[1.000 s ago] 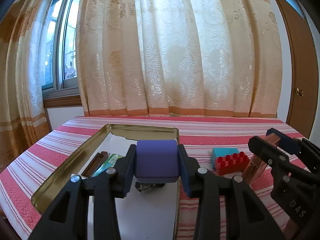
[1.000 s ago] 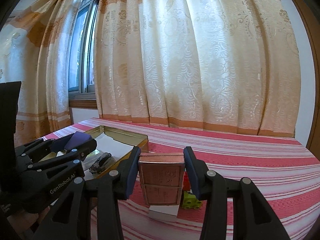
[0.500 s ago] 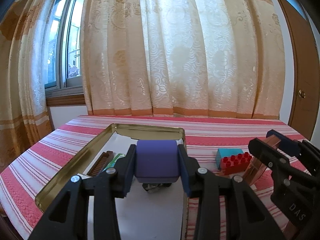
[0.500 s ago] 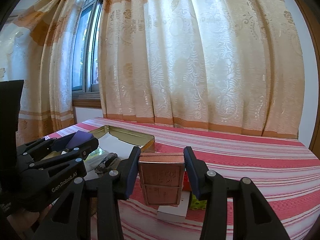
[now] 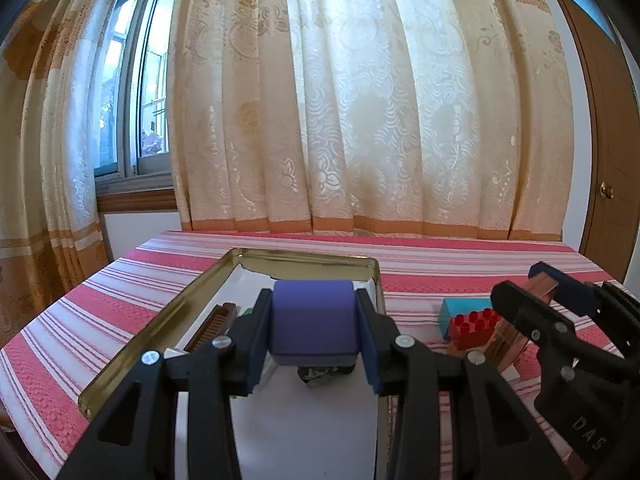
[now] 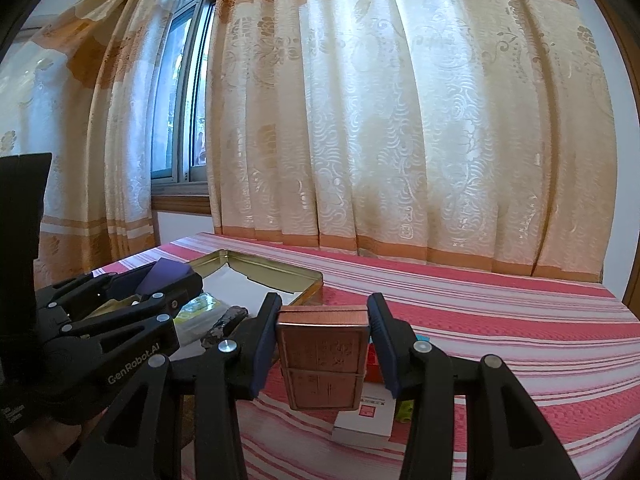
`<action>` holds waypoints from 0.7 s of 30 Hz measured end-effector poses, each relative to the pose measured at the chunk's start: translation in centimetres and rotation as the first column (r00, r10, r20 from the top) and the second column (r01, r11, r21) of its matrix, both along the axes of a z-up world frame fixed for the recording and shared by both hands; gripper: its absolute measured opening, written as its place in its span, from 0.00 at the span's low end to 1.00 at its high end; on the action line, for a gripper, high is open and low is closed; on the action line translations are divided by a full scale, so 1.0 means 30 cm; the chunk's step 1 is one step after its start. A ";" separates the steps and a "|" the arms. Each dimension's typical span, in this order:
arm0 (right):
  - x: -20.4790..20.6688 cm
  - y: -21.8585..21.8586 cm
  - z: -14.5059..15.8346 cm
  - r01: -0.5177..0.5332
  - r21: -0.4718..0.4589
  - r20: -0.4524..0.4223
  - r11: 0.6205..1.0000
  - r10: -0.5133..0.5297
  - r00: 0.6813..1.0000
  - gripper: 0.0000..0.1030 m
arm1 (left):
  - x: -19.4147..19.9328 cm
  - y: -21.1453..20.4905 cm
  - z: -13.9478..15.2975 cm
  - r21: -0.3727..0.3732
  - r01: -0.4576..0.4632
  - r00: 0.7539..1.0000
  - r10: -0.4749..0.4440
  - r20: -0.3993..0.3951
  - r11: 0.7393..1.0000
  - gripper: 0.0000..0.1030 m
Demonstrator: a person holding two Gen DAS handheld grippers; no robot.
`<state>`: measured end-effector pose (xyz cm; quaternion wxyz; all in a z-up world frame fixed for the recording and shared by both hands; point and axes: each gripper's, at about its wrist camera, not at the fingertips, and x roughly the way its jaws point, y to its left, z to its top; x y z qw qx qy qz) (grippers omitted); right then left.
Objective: Organize rigid objects
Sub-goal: 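Lift the purple block and copper box and carry both toward the gold tray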
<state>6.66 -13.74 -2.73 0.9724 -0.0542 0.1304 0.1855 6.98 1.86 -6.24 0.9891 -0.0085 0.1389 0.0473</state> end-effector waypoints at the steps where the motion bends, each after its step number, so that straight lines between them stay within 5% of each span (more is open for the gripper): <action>1: -0.001 0.003 0.000 -0.001 -0.001 0.000 1.000 0.001 1.000 0.46 | -0.001 0.002 0.001 0.000 0.000 1.000 0.000 0.001 1.000 0.38; 21: -0.004 0.050 -0.004 -0.034 -0.010 0.001 0.999 0.034 0.999 0.46 | -0.013 0.063 0.005 -0.011 -0.021 1.000 0.021 0.010 1.000 0.38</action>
